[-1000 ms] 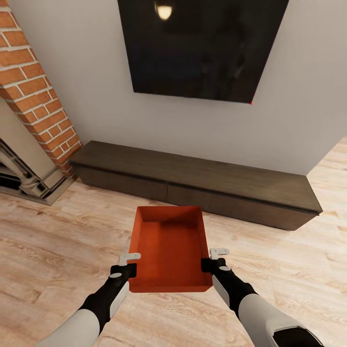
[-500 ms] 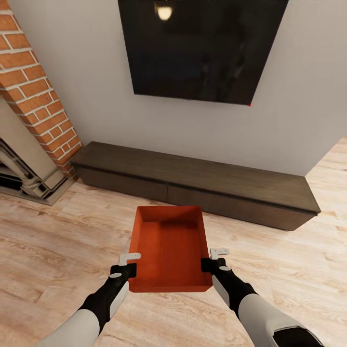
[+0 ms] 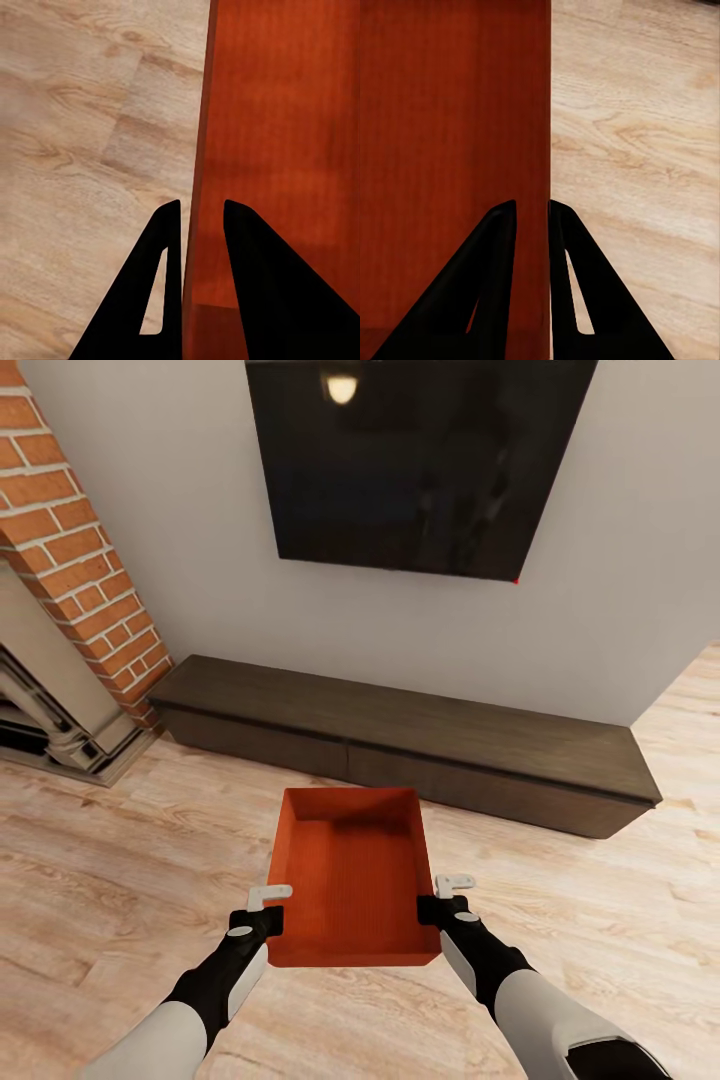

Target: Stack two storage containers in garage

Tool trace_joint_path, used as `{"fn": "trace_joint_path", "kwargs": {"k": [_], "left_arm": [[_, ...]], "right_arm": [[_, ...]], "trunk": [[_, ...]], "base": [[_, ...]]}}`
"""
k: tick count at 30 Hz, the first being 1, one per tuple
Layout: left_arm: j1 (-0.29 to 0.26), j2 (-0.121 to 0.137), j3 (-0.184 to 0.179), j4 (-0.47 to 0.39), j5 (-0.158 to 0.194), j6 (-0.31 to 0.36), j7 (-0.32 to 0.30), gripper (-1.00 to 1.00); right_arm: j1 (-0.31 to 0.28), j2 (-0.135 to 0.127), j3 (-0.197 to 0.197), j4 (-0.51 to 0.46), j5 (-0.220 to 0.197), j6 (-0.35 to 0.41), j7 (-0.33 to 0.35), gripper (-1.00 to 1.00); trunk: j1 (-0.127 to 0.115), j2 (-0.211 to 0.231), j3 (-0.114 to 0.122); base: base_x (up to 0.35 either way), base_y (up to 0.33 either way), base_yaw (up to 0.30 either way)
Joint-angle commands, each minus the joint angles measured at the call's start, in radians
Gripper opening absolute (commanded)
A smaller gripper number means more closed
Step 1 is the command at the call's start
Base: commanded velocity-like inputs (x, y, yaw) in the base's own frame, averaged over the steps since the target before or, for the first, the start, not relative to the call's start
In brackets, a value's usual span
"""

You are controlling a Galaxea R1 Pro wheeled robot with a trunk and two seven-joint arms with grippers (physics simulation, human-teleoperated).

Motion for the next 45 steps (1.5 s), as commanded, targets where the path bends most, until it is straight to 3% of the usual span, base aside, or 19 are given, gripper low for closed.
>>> {"fn": "trace_joint_path", "kwargs": {"k": [1, 18, 29, 45], "left_arm": [[0.000, 0.006, -0.012, 0.009, 0.016, 0.006, 0.014, -1.00], [0.000, 0.007, -0.012, 0.007, 0.015, 0.005, 0.015, -1.00], [0.000, 0.007, -0.012, 0.007, 0.015, 0.004, 0.016, -1.00], [0.000, 0.007, -0.012, 0.007, 0.015, 0.003, 0.016, -1.00]], "right_arm": [[-0.001, -0.002, 0.006, -0.006, 0.008, 0.006, -0.006, -1.00], [-0.001, -0.001, 0.006, -0.006, 0.009, 0.008, -0.007, -1.00], [-0.001, 0.000, 0.005, -0.008, 0.010, 0.006, -0.008, -1.00], [-0.001, 0.000, 0.006, -0.008, 0.010, 0.006, -0.008, -1.00]], "trunk": [[-0.004, 0.006, 0.002], [-0.069, 0.125, 0.056], [-0.111, 0.202, 0.106], [-0.111, 0.202, 0.133]], "base": [[0.000, 0.000, 0.000], [0.000, 0.000, 0.000], [0.000, 0.000, 0.000], [0.000, 0.000, 0.000]]}}
